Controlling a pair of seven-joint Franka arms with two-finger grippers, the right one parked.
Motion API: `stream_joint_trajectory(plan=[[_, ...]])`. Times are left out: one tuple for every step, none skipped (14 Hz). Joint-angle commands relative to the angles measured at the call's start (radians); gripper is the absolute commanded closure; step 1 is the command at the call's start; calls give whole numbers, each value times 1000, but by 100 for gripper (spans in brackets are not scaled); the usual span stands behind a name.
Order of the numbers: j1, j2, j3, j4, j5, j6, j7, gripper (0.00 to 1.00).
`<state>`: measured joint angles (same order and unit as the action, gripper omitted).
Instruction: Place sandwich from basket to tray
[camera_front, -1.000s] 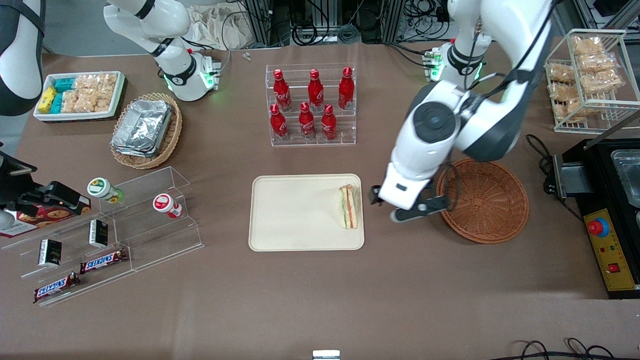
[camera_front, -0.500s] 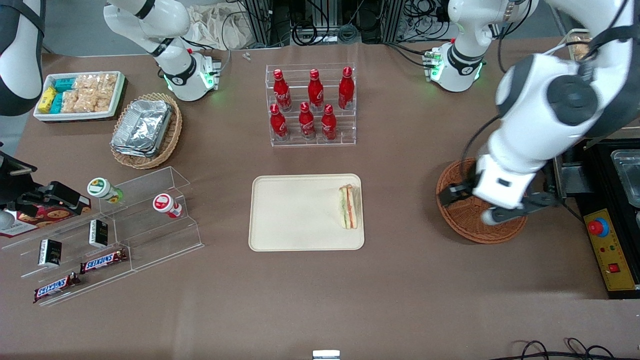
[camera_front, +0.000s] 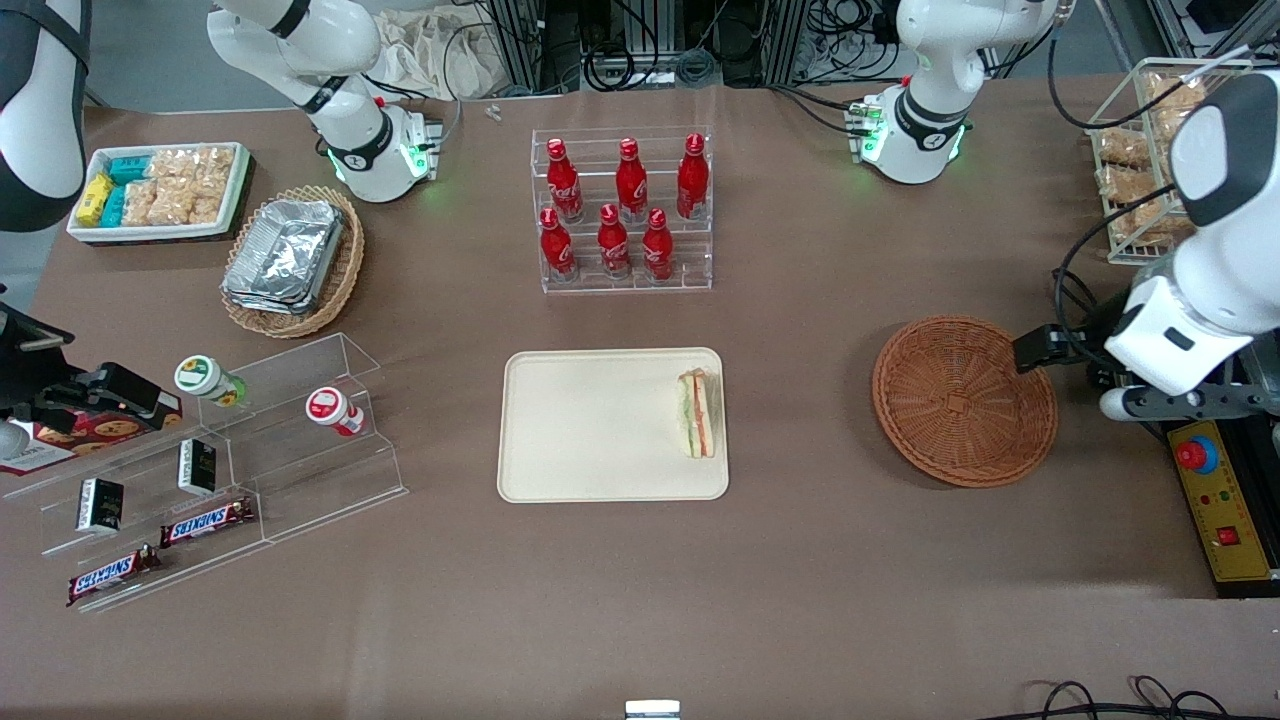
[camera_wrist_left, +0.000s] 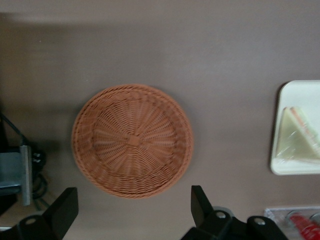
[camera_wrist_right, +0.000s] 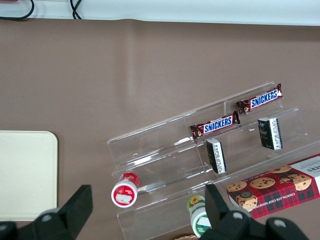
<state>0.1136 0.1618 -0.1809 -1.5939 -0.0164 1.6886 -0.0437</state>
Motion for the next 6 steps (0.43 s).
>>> stream_joint_trajectory(plan=[[5, -54, 23, -93, -7, 26, 64, 0], [5, -74, 26, -136, -7, 80, 65, 0], [5, -77, 26, -135, -5, 94, 73, 0], [5, -58, 26, -92, -4, 88, 80, 0], [5, -32, 24, -43, 18, 44, 115, 0], [5, -19, 21, 0, 48, 4, 154, 0]])
